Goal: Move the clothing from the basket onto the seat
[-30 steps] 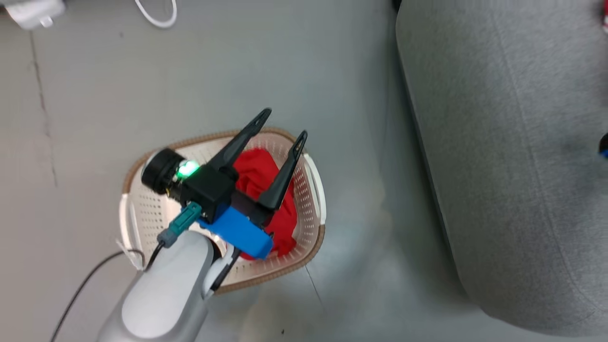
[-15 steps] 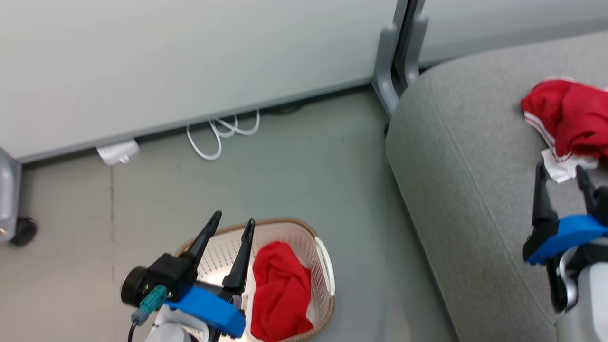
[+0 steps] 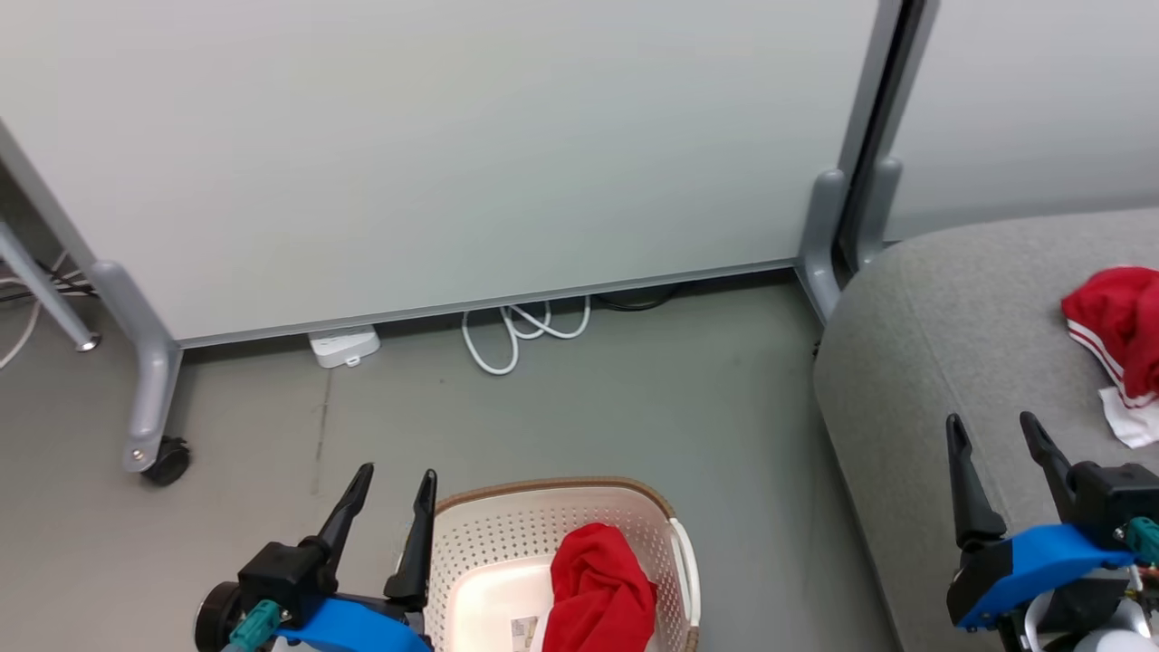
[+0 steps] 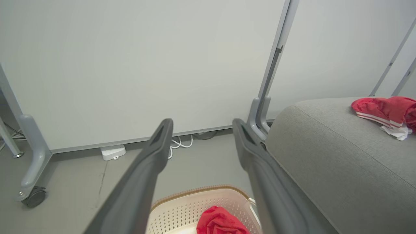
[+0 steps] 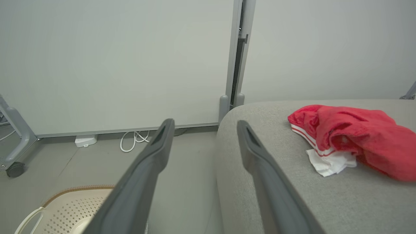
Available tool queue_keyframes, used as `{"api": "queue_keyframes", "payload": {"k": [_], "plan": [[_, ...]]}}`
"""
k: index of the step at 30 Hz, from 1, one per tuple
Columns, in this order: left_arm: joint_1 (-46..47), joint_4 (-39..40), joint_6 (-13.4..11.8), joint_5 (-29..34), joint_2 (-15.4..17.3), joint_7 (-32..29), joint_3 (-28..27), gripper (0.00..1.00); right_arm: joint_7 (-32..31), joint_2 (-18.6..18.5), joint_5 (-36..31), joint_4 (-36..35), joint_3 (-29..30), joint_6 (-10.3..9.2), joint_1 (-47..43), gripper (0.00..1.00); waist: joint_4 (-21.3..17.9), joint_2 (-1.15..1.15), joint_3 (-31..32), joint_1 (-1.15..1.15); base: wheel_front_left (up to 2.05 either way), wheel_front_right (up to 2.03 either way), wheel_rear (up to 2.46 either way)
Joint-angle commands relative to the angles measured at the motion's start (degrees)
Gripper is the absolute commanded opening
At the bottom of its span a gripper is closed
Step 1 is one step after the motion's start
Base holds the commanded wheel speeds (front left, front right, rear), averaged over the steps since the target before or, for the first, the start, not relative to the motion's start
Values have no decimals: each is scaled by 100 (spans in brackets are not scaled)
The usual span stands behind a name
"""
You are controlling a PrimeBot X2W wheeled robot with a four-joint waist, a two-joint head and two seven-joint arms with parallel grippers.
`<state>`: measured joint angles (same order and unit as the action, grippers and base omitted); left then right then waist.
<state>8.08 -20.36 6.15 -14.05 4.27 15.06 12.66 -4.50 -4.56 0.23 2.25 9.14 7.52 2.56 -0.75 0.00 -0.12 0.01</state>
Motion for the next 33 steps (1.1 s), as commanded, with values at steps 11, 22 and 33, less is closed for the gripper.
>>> {"api": "queue_keyframes", "payload": {"k": [11,22,33], "plan": [[-228,9,-39,81,-47,17,-536,100,-159,143,-98,-530,-349,-6,-538,100,309,0,60,-1,0,0,0],[-362,69,11,183,-80,17,-786,100,-121,176,-9,-601,-387,-6,-593,100,258,0,34,-1,0,0,0],[-320,91,49,248,-115,17,-820,100,-61,177,113,-591,-442,-6,-487,100,202,0,-133,-1,0,0,0]]}}
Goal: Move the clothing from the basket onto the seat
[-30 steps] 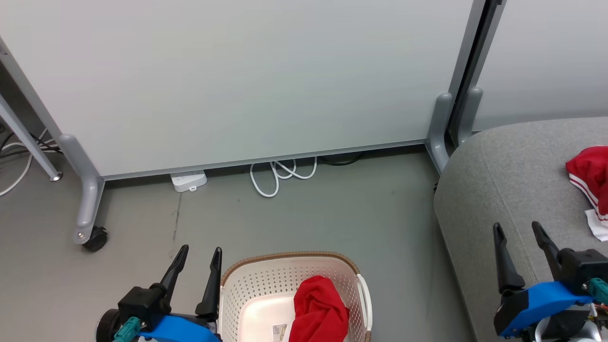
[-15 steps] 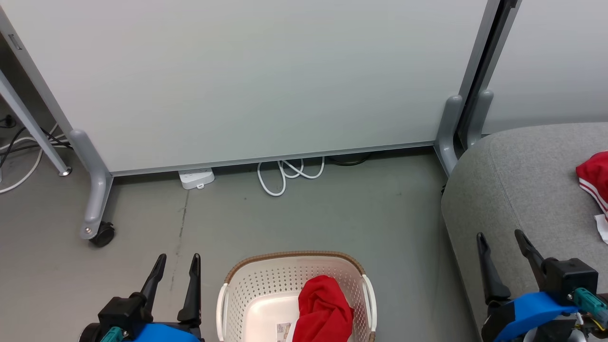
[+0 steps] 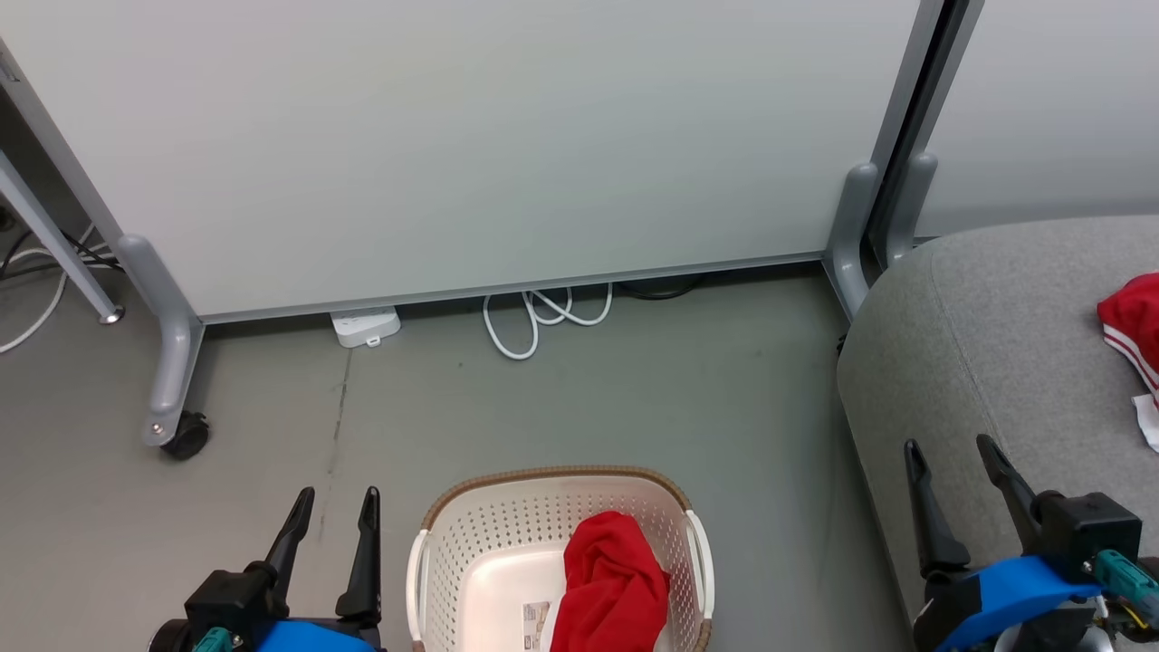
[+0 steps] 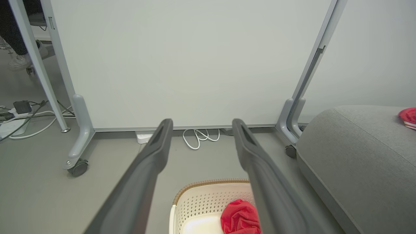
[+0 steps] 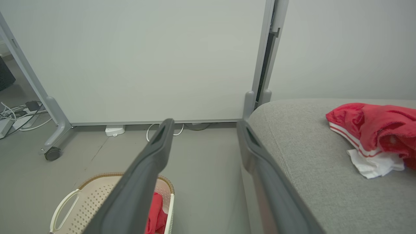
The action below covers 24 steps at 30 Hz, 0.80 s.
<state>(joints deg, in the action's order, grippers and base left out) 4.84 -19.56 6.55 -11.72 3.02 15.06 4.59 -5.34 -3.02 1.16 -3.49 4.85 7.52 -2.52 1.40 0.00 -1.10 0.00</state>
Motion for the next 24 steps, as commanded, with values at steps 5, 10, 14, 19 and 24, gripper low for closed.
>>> {"api": "queue_keyframes", "payload": {"k": [5,10,14,19,24], "plan": [[186,42,30,50,6,17,12,100,41,21,26,-134,-108,-6,321,100,-154,0,-425,0,0,0,0],[466,30,61,101,3,17,104,100,75,19,-50,-287,-169,-6,739,100,-387,0,-1055,0,0,0,0],[991,-43,68,199,6,17,297,100,104,18,-141,-476,-171,-6,1288,100,-684,0,-1926,0,0,0,0],[1667,-252,88,262,9,17,596,100,159,19,-140,-678,-127,-6,1780,100,-936,0,-2754,0,0,0,0],[2324,-756,94,280,94,17,951,100,287,19,-37,-776,-236,-6,2218,100,-1216,0,-3447,0,0,0,0]]}}
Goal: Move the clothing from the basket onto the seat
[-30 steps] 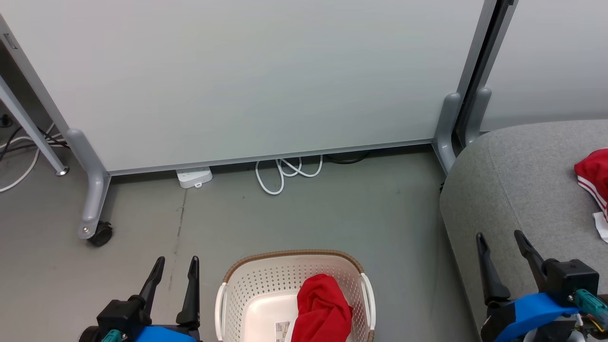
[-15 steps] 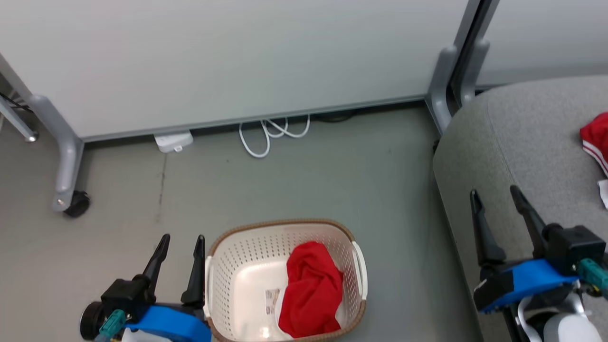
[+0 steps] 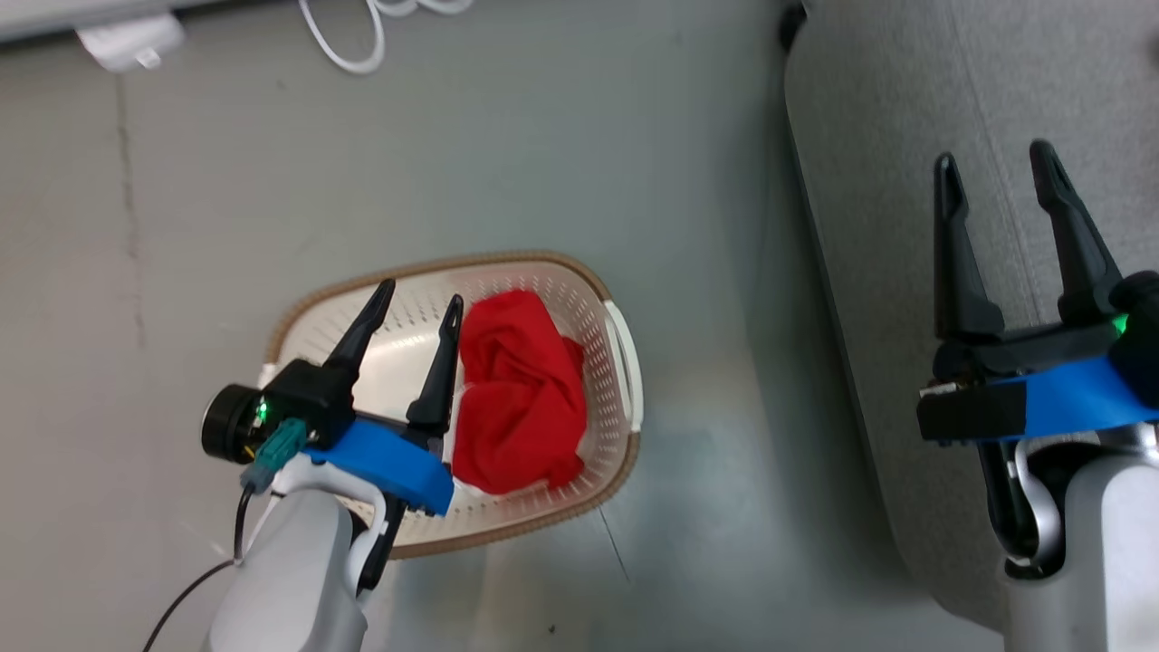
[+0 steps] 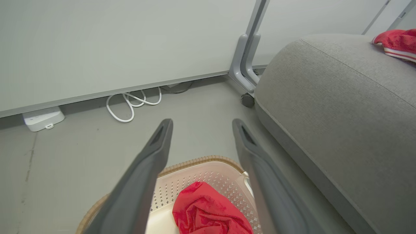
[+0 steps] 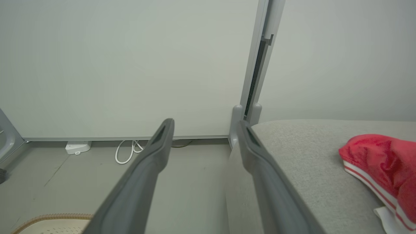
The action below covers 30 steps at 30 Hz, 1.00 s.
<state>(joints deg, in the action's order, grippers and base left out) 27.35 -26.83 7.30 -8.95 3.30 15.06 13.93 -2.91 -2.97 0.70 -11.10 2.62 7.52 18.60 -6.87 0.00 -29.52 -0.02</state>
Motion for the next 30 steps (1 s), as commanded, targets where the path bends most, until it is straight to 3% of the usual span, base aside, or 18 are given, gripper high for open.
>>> {"api": "queue_keyframes", "payload": {"k": [1,15,26,30], "plan": [[176,-163,20,-23,98,17,64,100,62,15,43,-7,-55,-6,186,100,-460,0,-729,2,0,0,0],[1130,-1801,21,-464,475,17,806,100,545,15,404,291,-473,-6,880,100,-1145,0,-1812,2,0,0,0],[1415,-2540,19,-644,800,17,1062,100,776,15,658,467,-762,-6,1137,100,-1621,0,-2185,2,0,0,0],[1557,-2827,-95,-600,763,17,1056,100,854,15,715,483,-816,-6,1086,100,-1687,0,-2253,2,0,0,0]]}}
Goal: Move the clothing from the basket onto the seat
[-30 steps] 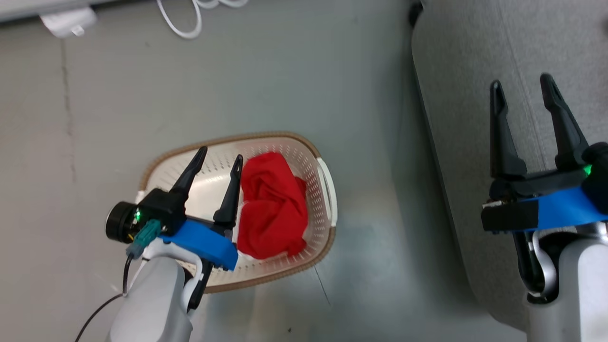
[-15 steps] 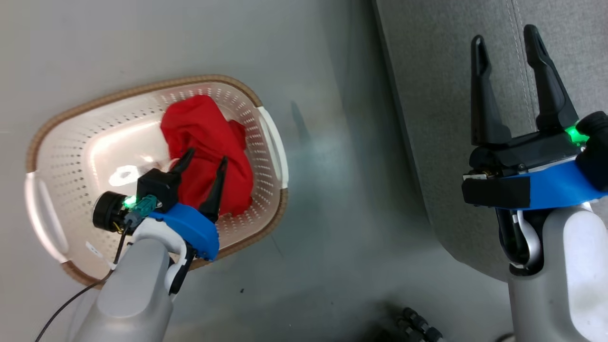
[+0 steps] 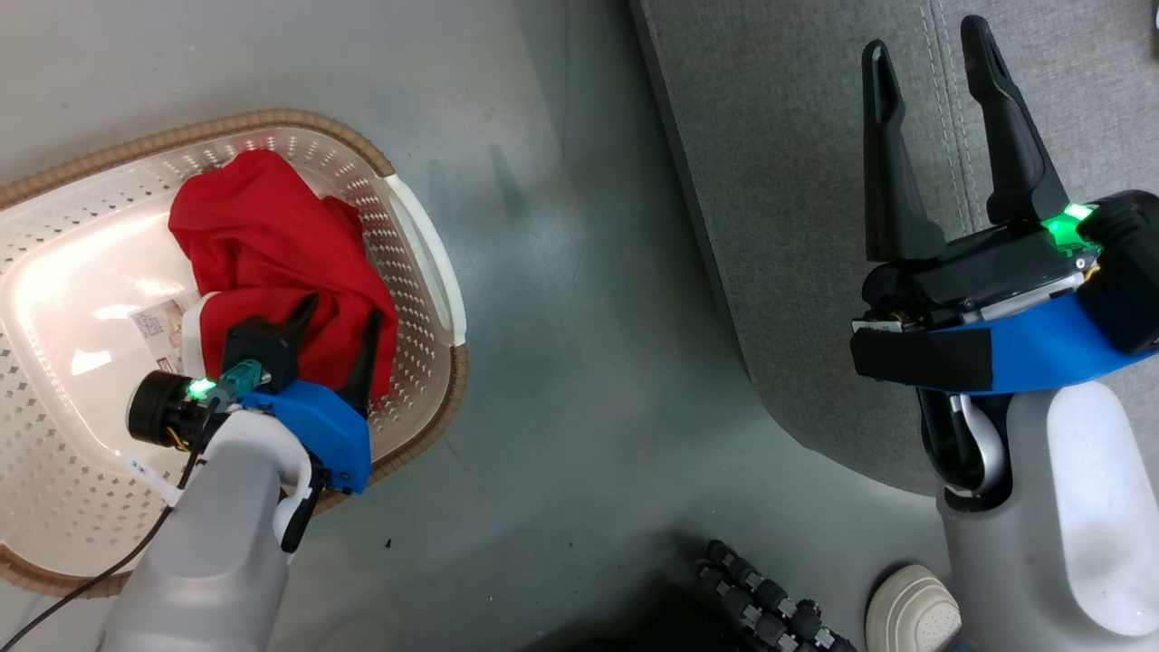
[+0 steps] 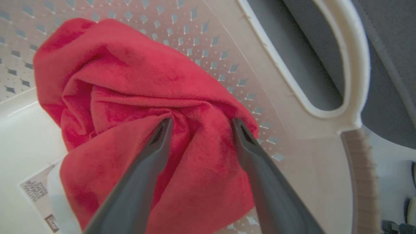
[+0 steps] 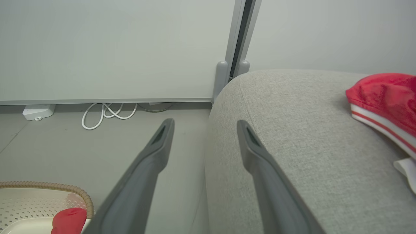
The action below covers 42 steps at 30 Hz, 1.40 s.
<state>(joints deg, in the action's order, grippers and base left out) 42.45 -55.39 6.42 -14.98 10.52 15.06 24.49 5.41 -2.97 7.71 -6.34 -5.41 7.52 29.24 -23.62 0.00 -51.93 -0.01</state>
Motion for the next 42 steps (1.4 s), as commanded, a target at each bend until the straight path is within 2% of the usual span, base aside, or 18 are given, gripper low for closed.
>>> {"api": "queue_keyframes", "payload": {"k": [1,5,13,14,15,16,17,35,42], "plan": [[86,-62,-41,-5,37,17,-19,100,25,15,30,8,-18,-6,-12,100,-11,0,-24,1,0,0,0],[284,-506,-82,-75,-79,-46,-41,100,26,15,81,-16,-22,-6,-101,100,-8,0,-68,1,0,0,0],[565,-1163,29,-254,-362,-290,56,100,32,16,147,-47,-26,-6,-150,100,37,0,-162,1,0,0,0],[589,-1224,42,-278,-381,-319,64,91,34,15,157,-55,-31,-6,-143,100,41,0,-167,1,0,0,0],[631,-1265,59,-297,-395,-321,80,46,35,15,158,-60,-36,-6,-135,100,46,0,-173,1,0,0,0],[671,-1298,69,-305,-402,-316,97,9,36,15,156,-61,-44,-6,-126,100,51,0,-178,1,0,0,0],[694,-1334,75,-315,-418,-314,121,0,40,15,154,-60,-51,-6,-115,100,54,0,-181,1,0,0,0],[918,-1570,108,-590,-339,-116,324,0,138,15,228,152,-214,-6,79,100,26,0,-79,1,0,0,0],[581,-1523,109,-784,-461,-37,452,0,139,12,76,560,-288,-6,-17,100,263,0,661,1,0,0,0]]}}
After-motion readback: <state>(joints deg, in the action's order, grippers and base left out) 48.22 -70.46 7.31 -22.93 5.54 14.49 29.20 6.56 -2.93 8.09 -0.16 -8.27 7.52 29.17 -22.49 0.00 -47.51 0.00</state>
